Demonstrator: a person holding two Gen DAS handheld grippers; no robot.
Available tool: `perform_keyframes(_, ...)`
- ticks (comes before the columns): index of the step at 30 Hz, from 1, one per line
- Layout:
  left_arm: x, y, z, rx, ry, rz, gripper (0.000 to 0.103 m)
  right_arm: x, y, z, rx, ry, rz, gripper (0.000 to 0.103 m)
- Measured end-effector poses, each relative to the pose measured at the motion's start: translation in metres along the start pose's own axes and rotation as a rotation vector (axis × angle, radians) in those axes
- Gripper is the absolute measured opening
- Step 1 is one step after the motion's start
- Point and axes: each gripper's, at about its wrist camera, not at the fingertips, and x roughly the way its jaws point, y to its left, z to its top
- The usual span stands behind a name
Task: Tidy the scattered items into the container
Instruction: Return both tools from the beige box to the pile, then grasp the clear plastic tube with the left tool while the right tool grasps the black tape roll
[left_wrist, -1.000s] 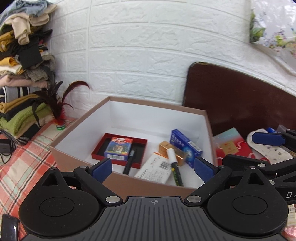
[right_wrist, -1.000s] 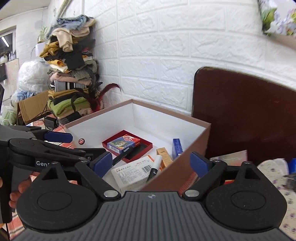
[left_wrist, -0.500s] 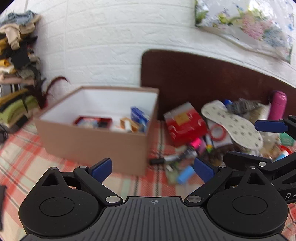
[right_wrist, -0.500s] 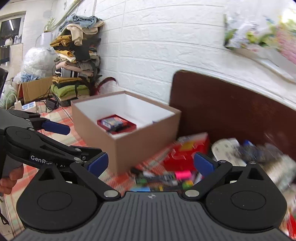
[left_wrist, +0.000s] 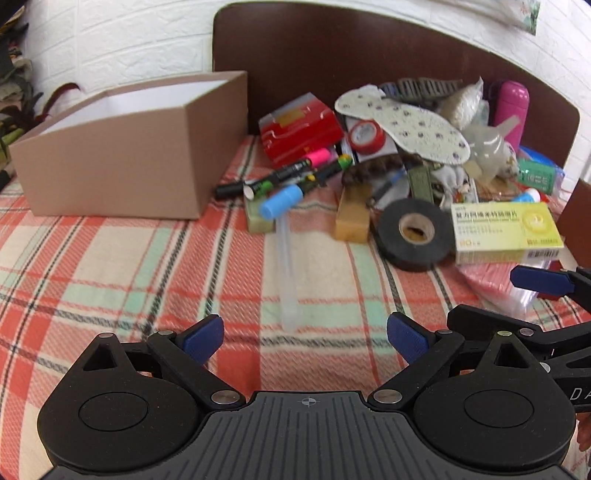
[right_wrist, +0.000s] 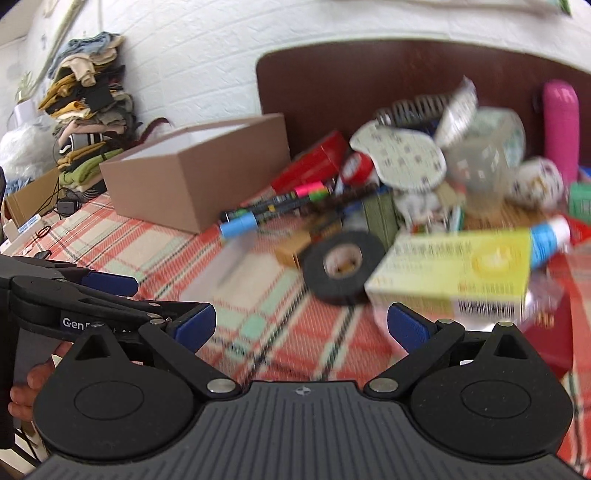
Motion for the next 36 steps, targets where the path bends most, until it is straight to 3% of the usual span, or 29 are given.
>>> perform_keyframes(15,0.018,0.02,0.013,-0.056,0.016,0.031,0.1,0.027,-0.001,-0.004,0.016,0.044,0.04,0.099)
perform_keyframes(21,0.034,0.026,0.023,-0.053,0.04,0.005,0.088,0.038,0.004,0.013,-0.077,0.023,0.021,0.095)
perform_keyframes(24,0.042,0.03,0.027,-0.038,0.058,-0.007,0.078,0.048,0.007,0.023,-0.148,0.019,0.013,0.085)
perform_keyframes(26,0.047,0.032,0.029,-0.029,0.075,-0.018,0.067,0.058,0.007,0.029,-0.174,0.031,0.021,0.072)
perform_keyframes(29,0.053,0.031,0.032,-0.015,0.083,-0.025,0.05,0.072,0.007,0.033,-0.205,0.064,0.028,0.061)
perform_keyframes(34,0.062,0.029,0.036,0.005,0.082,-0.029,0.051,0.089,0.01,0.038,-0.241,0.103,-0.011,0.059)
perform_keyframes(36,0.065,0.028,0.038,0.014,0.082,-0.03,0.052,0.096,0.007,0.04,-0.221,0.121,-0.025,0.053)
